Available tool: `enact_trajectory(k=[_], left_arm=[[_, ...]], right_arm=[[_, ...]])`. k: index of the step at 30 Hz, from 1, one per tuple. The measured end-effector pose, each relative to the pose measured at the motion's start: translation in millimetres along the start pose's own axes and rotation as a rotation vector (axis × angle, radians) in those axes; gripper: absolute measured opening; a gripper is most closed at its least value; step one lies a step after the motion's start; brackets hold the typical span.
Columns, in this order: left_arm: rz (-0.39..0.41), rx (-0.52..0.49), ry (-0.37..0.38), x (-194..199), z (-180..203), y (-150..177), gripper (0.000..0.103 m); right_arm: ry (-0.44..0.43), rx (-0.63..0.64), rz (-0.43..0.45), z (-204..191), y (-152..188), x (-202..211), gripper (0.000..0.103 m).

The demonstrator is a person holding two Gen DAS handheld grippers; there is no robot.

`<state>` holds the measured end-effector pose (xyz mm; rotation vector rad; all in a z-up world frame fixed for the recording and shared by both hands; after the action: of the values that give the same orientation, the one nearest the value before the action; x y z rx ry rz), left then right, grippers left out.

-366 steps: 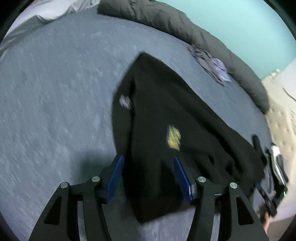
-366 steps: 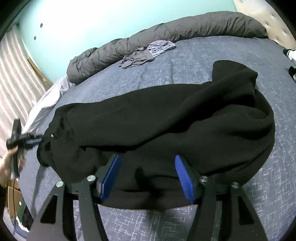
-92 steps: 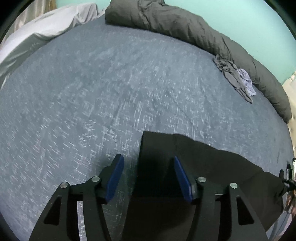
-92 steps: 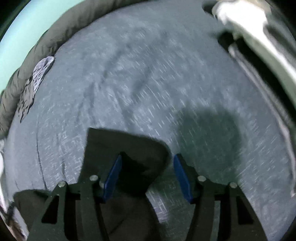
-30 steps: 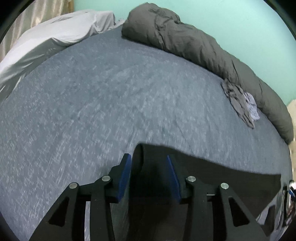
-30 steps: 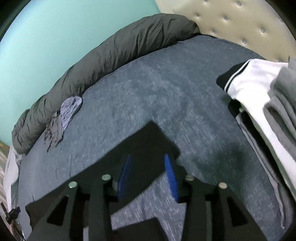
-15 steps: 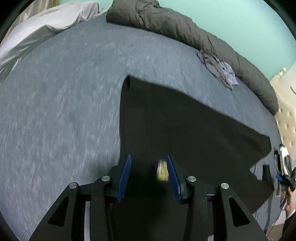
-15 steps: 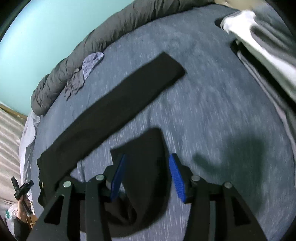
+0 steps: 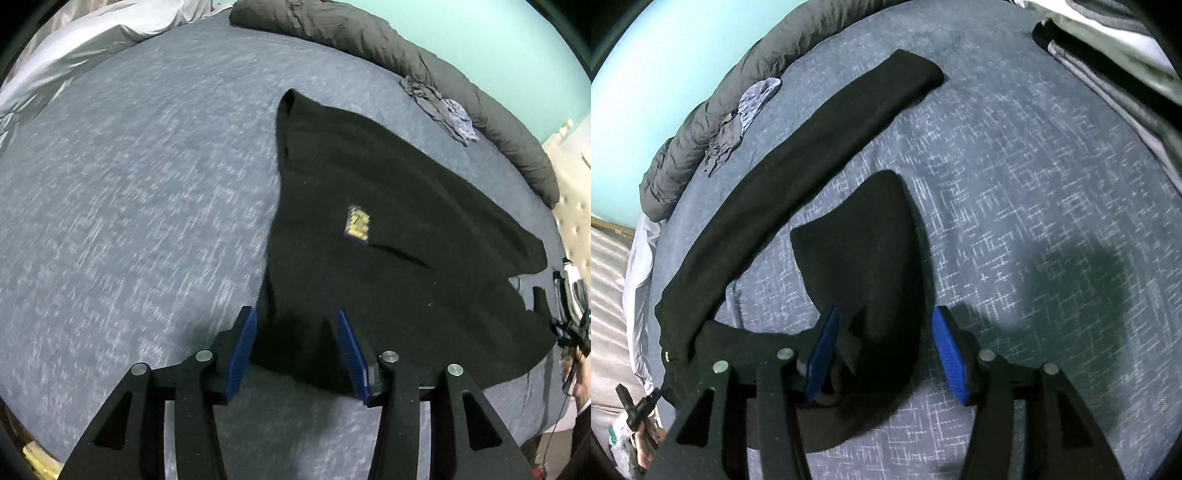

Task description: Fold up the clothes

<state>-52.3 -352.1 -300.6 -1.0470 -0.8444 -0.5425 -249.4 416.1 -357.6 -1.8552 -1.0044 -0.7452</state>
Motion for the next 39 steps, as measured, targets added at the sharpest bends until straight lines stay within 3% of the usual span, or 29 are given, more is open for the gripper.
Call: enact_trajectory(k=[4, 6, 9, 16, 19, 20, 21, 23, 28, 34, 39], left_arm=[[-0.001, 0.017, -0.001, 4.1, -10.7, 11.2, 0.064], [-0.007, 0.024, -0.002, 3.0, -14.5, 18.6, 0.064], [-0.025, 0.049, 0.011, -3.7, -19.5, 25.7, 0.064], [-0.002, 0.102, 0.031, -8.8, -23.8, 26.1, 0.063], [0.012, 0.120, 0.035, -9.2, -25.1, 25.1, 0.041], [0.017, 0.126, 0.037, -9.3, -25.5, 24.7, 0.025], [0.021, 0.131, 0.038, -9.4, -26.0, 24.4, 0.016], [0.031, 0.141, 0.047, -8.2, -26.3, 23.2, 0.009], [0.080, 0.090, 0.069, 15.9, -15.4, 14.8, 0.005], [0.153, 0.110, 0.099, 44.9, -17.1, 4.5, 0.005], [0.158, 0.117, 0.080, 46.6, -23.3, 0.2, 0.002]], right_arm=[[-0.022, 0.017, 0.015, -4.9, 3.7, 0.0, 0.030], [-0.015, 0.041, 0.012, -7.8, 6.2, 0.6, 0.017], [-0.016, 0.050, 0.039, -8.8, 7.9, 8.0, 0.008], [0.000, 0.057, 0.090, -8.2, 6.1, 34.1, 0.005], [-0.001, 0.054, 0.102, -9.7, 6.3, 45.7, 0.005], [-0.001, 0.055, 0.107, -9.9, 6.7, 49.7, 0.005], [-0.002, 0.055, 0.113, -10.7, 6.7, 54.5, 0.005], [-0.005, 0.055, 0.126, -13.5, 6.2, 64.8, 0.005], [-0.003, 0.073, 0.143, -24.1, 3.2, 98.4, 0.004], [0.035, 0.066, 0.101, -34.6, -1.7, 139.3, 0.004], [0.118, 0.101, 0.061, -44.6, -14.2, 123.9, 0.005]])
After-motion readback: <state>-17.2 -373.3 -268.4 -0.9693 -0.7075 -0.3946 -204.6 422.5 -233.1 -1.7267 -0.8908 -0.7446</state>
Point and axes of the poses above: each gripper's, at about its wrist camera, not at the fingertips, and x roughly against the way its jaws point, z to its right, y to its underside, the point moved 2 cm from there along -x, roughly the way its jaws point, and after that the axes turned 9 degrees about z, right-handed, at the moved point
